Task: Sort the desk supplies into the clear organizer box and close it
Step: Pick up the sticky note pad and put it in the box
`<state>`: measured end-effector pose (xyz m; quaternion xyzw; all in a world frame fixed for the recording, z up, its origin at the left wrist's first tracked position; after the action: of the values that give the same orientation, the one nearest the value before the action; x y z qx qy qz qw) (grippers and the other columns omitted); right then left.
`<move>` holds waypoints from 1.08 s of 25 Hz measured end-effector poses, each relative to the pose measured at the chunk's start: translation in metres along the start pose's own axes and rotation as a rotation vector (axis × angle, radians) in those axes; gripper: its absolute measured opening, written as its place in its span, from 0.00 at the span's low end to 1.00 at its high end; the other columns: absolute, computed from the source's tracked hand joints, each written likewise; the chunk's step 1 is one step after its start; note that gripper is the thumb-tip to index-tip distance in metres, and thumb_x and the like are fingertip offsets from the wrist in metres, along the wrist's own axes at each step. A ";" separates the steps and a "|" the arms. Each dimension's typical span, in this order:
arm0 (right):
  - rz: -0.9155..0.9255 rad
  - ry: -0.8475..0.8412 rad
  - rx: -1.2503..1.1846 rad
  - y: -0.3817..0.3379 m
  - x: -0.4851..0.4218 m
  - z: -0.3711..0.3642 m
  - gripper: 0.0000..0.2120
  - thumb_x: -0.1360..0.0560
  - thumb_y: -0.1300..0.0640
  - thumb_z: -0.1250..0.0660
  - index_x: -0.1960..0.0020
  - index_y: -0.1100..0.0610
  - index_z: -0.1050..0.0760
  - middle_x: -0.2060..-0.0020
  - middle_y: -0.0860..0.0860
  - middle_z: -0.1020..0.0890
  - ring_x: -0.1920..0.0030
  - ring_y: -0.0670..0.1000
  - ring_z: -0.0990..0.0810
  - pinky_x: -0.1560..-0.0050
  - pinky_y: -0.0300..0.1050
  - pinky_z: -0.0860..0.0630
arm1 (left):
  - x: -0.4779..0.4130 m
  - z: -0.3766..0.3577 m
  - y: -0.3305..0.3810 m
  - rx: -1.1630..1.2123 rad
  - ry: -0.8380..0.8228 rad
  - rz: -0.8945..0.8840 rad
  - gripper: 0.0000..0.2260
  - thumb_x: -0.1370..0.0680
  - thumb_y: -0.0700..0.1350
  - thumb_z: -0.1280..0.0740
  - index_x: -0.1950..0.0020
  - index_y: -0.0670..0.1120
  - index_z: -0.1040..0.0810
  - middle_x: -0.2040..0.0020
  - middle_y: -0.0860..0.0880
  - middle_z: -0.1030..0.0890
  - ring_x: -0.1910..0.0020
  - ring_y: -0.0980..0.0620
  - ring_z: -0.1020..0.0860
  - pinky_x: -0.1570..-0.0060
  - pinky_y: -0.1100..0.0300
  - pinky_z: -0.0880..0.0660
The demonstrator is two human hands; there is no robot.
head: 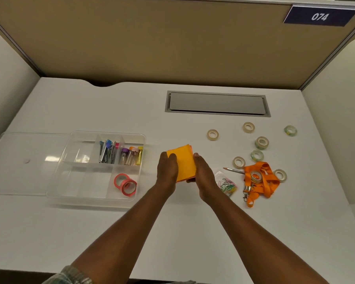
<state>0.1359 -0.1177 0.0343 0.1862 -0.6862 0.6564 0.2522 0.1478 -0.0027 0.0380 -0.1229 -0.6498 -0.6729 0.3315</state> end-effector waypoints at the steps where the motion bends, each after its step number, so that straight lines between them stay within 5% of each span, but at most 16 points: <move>1: 0.100 0.012 0.148 0.001 0.000 0.003 0.10 0.17 0.45 0.43 0.41 0.48 0.28 0.46 0.55 0.20 0.51 0.54 0.19 0.56 0.46 0.22 | -0.001 0.002 0.000 -0.077 0.010 -0.065 0.10 0.17 0.48 0.43 0.36 0.49 0.33 0.43 0.49 0.28 0.50 0.48 0.26 0.56 0.55 0.28; 5: 0.435 0.069 0.624 0.011 -0.002 0.014 0.10 0.19 0.55 0.38 0.39 0.55 0.26 0.51 0.52 0.17 0.54 0.51 0.20 0.60 0.38 0.27 | -0.004 0.014 -0.003 -0.336 0.042 -0.385 0.04 0.19 0.42 0.41 0.46 0.47 0.28 0.54 0.47 0.23 0.56 0.49 0.23 0.60 0.59 0.26; 10: 0.519 0.168 0.637 0.027 -0.002 0.015 0.07 0.21 0.60 0.36 0.44 0.52 0.24 0.53 0.49 0.16 0.53 0.48 0.19 0.56 0.42 0.24 | 0.004 0.025 -0.025 -0.452 0.084 -0.599 0.06 0.19 0.41 0.37 0.45 0.49 0.24 0.53 0.55 0.20 0.58 0.60 0.23 0.59 0.72 0.28; 17: 0.471 0.151 0.750 0.051 -0.004 0.013 0.11 0.21 0.63 0.40 0.45 0.53 0.23 0.61 0.50 0.18 0.60 0.55 0.20 0.62 0.45 0.29 | 0.006 0.029 -0.060 -0.580 0.039 -0.556 0.08 0.20 0.37 0.40 0.46 0.47 0.25 0.64 0.53 0.23 0.70 0.59 0.26 0.70 0.67 0.34; 23: 0.468 0.137 0.751 0.054 -0.002 0.011 0.07 0.20 0.61 0.40 0.48 0.57 0.23 0.64 0.48 0.22 0.63 0.53 0.24 0.63 0.44 0.33 | 0.005 0.035 -0.062 -0.564 0.037 -0.494 0.05 0.19 0.38 0.40 0.48 0.45 0.26 0.62 0.49 0.22 0.66 0.52 0.25 0.68 0.65 0.31; 27: 0.478 0.167 0.670 0.041 0.002 0.002 0.07 0.20 0.58 0.37 0.46 0.57 0.21 0.57 0.52 0.17 0.60 0.50 0.22 0.63 0.36 0.29 | 0.004 0.046 -0.046 -0.490 0.061 -0.431 0.08 0.18 0.44 0.38 0.41 0.44 0.25 0.52 0.50 0.20 0.58 0.54 0.24 0.62 0.71 0.30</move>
<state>0.1102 -0.1170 0.0019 0.0395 -0.4361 0.8961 0.0729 0.1048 0.0371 0.0098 -0.0383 -0.4695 -0.8672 0.1612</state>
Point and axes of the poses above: each hand's wrist, its own x-axis away from the middle knuckle, its own z-axis out of the back of the hand, y = z × x, the point moved 2 cm from there along -x, towards the middle knuckle
